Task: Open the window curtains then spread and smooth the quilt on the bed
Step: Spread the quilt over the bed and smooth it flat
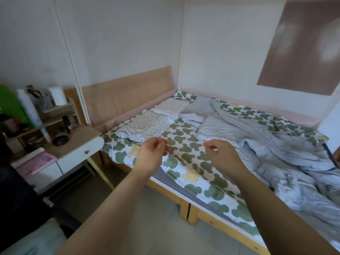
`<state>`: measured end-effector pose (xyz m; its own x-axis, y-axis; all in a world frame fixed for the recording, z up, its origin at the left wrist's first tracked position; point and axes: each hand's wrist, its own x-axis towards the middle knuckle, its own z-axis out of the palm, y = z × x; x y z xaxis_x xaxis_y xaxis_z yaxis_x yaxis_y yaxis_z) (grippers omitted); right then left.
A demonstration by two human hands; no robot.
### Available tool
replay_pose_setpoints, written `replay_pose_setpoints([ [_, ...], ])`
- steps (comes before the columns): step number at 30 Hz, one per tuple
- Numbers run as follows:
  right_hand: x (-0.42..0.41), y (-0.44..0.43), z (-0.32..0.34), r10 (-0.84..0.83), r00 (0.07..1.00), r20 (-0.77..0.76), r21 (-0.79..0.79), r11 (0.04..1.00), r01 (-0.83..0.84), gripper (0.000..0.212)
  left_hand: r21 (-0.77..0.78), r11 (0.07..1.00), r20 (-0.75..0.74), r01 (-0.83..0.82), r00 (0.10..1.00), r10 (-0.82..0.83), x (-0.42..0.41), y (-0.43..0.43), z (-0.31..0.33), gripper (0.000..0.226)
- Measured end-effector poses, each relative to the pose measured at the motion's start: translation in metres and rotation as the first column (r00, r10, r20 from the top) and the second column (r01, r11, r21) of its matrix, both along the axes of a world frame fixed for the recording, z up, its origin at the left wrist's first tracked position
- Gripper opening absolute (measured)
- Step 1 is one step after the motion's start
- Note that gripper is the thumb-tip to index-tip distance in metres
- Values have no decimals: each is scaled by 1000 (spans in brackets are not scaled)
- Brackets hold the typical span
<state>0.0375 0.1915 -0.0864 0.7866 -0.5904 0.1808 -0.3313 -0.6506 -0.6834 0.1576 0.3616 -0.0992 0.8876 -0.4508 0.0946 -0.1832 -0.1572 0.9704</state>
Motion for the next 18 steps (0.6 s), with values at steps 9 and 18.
replay_pose_setpoints([
  [9, 78, -65, -47, -98, 983, -158, 31, 994, 104, 31, 48, 995, -80, 86, 993, -82, 89, -72, -43, 22],
  [18, 178, -177, -68, -84, 976, -201, 48, 994, 95, 30, 112, 991, -103, 75, 993, -64, 180, -191, -65, 21],
])
